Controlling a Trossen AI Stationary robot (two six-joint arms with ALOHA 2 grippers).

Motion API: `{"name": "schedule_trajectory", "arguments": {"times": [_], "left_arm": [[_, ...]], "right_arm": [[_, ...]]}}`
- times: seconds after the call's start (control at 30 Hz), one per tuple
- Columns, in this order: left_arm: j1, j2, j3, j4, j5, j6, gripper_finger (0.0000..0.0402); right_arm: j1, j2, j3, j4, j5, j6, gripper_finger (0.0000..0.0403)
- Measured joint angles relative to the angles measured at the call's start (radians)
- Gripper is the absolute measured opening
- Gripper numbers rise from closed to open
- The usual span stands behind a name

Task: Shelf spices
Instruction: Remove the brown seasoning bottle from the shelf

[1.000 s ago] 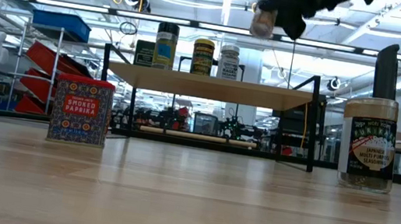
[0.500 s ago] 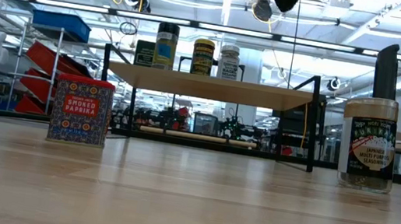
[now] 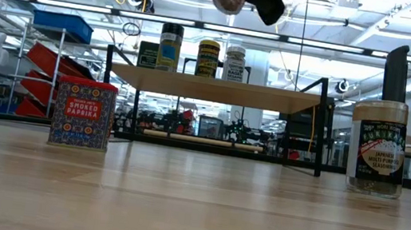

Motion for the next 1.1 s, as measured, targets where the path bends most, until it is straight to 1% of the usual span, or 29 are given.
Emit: {"name": "schedule_trajectory", "arguments": {"times": [0.27, 0.47, 0.57, 0.77, 1.1], "left_arm": [[0.002, 0.023, 0.006, -0.034, 0.0, -0.003, 0.0398], [0.014, 0.022, 0.006, -0.051, -0.003, -0.028, 0.0398], [0.021, 0.023, 0.006, -0.066, -0.003, -0.03, 0.0391], [0.031, 0.031, 0.006, -0.067, 0.006, -0.055, 0.0374], [0.045, 0.043, 0.005, -0.043, 0.009, -0.055, 0.0372]], "right_arm": [[0.002, 0.019, 0.0, 0.041, 0.0, 0.006, 0.0173], [0.008, 0.018, 0.0, 0.037, 0.0, 0.007, 0.0173], [0.008, 0.018, 0.0, 0.038, -0.001, 0.007, 0.0173], [0.011, 0.02, 0.0, 0.041, -0.001, 0.007, 0.0173], [0.012, 0.021, 0.0, 0.044, -0.001, 0.006, 0.0173]]}}
